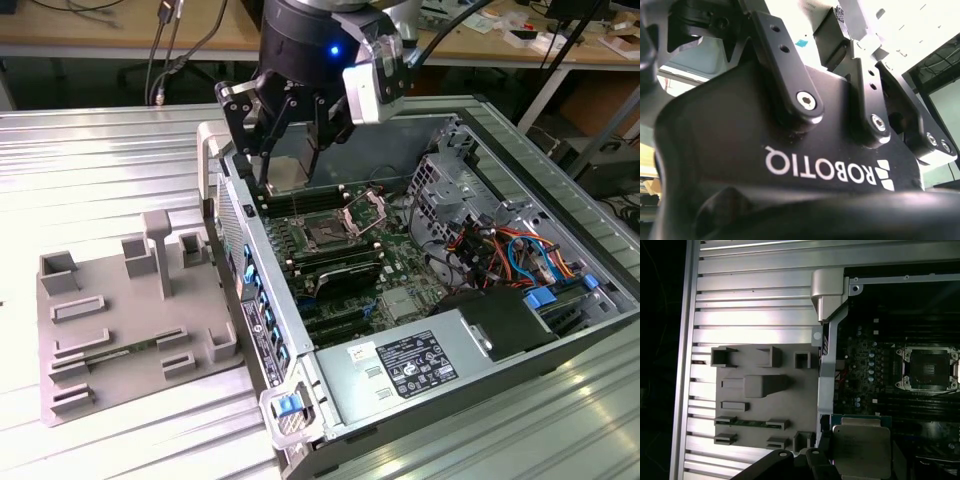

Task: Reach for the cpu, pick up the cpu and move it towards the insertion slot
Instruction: 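Pick up the cpu and move it towards the insertion slot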

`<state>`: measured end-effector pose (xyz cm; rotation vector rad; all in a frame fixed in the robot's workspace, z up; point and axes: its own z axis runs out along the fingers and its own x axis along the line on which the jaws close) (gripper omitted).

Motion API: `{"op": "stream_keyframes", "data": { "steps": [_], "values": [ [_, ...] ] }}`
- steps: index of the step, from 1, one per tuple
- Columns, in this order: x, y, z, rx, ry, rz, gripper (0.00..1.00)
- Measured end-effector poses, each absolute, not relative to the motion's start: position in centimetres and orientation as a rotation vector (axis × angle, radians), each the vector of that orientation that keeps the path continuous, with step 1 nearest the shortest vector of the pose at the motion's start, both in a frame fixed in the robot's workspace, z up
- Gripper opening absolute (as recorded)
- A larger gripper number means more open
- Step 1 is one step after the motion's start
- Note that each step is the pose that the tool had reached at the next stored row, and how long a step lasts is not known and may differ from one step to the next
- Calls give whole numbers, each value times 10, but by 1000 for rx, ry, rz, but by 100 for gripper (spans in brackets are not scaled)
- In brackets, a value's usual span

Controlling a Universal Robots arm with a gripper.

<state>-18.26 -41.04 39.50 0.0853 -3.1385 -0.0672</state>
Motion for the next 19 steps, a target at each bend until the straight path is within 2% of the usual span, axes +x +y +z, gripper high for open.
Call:
{"op": "stream_keyframes", "data": {
  "steps": [19],
  "values": [
    [-161, -410, 394, 85, -3138, -67, 55]
  ]
}}
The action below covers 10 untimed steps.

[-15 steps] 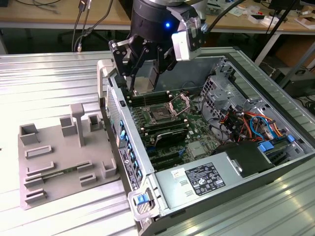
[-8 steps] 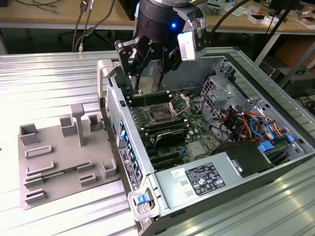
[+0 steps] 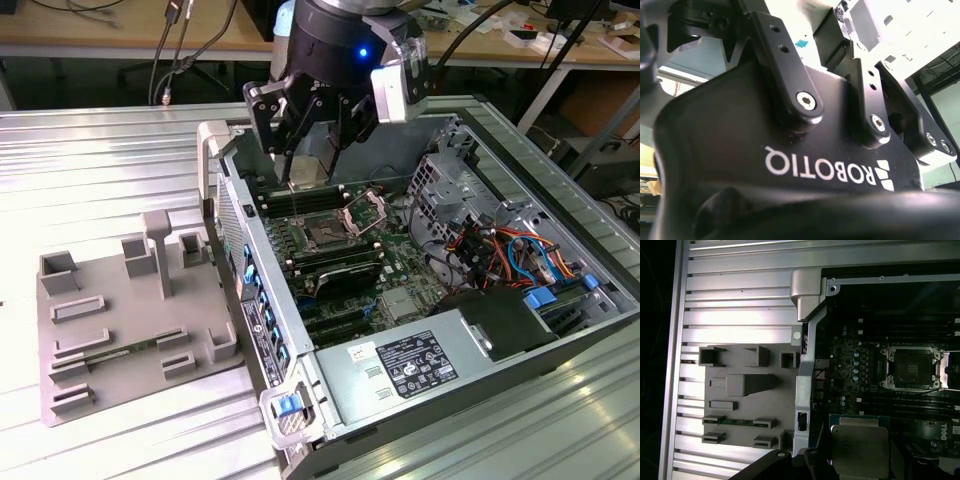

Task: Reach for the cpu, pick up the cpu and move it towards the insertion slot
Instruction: 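Pick up the cpu and move it towards the insertion slot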

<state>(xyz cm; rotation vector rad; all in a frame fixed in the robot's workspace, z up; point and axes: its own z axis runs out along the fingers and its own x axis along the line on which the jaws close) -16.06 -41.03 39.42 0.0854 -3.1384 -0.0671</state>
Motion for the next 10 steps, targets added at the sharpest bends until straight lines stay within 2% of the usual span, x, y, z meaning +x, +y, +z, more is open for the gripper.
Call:
{"op": "stream_keyframes", "data": {
  "steps": [10],
  "values": [
    [-150, -410, 393, 85, -3139, -67, 55]
  ]
}}
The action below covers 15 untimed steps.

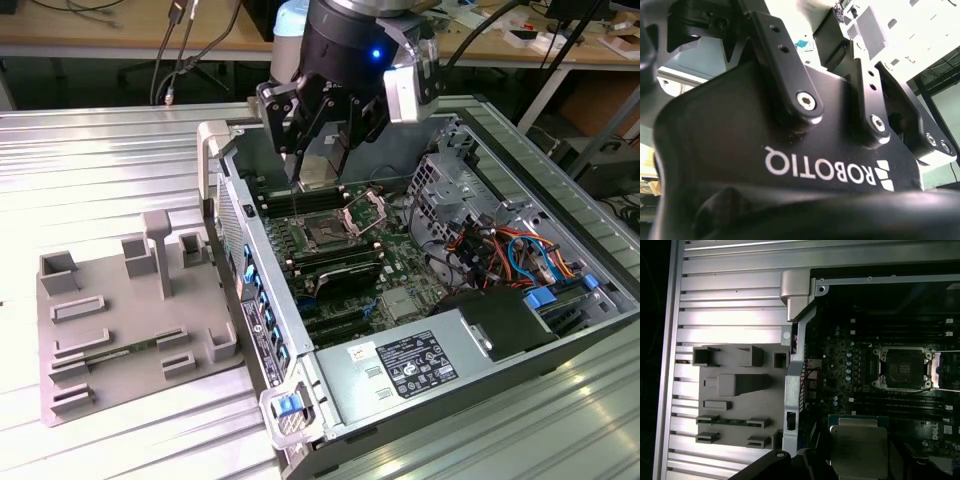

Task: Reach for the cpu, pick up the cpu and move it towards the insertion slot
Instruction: 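Pick up the cpu and move it towards the insertion slot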

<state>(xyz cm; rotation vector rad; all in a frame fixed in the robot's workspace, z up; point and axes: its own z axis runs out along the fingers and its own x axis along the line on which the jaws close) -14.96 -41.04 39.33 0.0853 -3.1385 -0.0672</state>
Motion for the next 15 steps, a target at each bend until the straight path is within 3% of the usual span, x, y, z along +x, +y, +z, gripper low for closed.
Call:
{"op": "stream_keyframes", "data": {
  "steps": [15],
  "values": [
    [-123, -410, 380, 85, -3138, -67, 55]
  ]
}}
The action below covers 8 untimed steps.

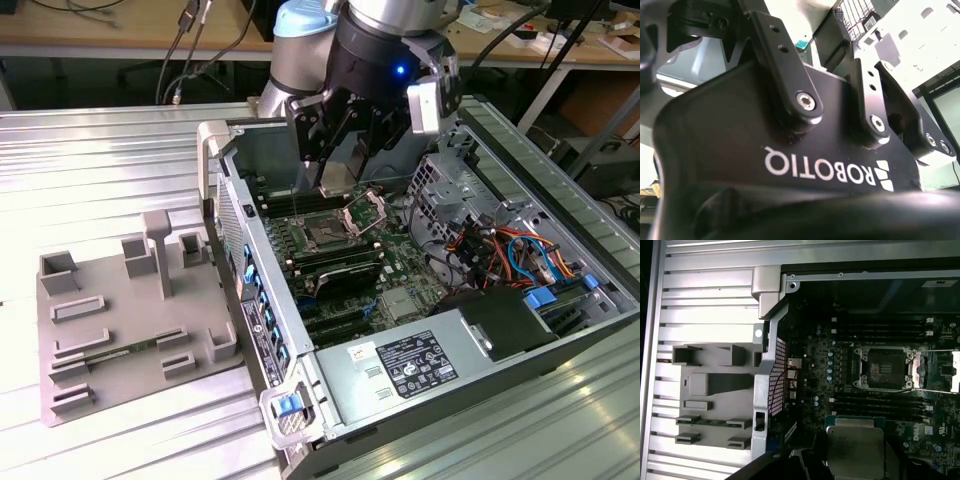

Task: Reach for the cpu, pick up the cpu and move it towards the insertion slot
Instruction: 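Pick up the cpu and move it towards the insertion slot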

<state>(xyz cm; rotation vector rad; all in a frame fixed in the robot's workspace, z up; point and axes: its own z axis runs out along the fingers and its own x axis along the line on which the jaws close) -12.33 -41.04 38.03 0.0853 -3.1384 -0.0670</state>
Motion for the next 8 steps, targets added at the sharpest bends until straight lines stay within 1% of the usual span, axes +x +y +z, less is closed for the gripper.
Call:
{"op": "stream_keyframes", "data": {
  "steps": [8],
  "values": [
    [-117, -410, 374, 85, -3139, -67, 55]
  ]
}}
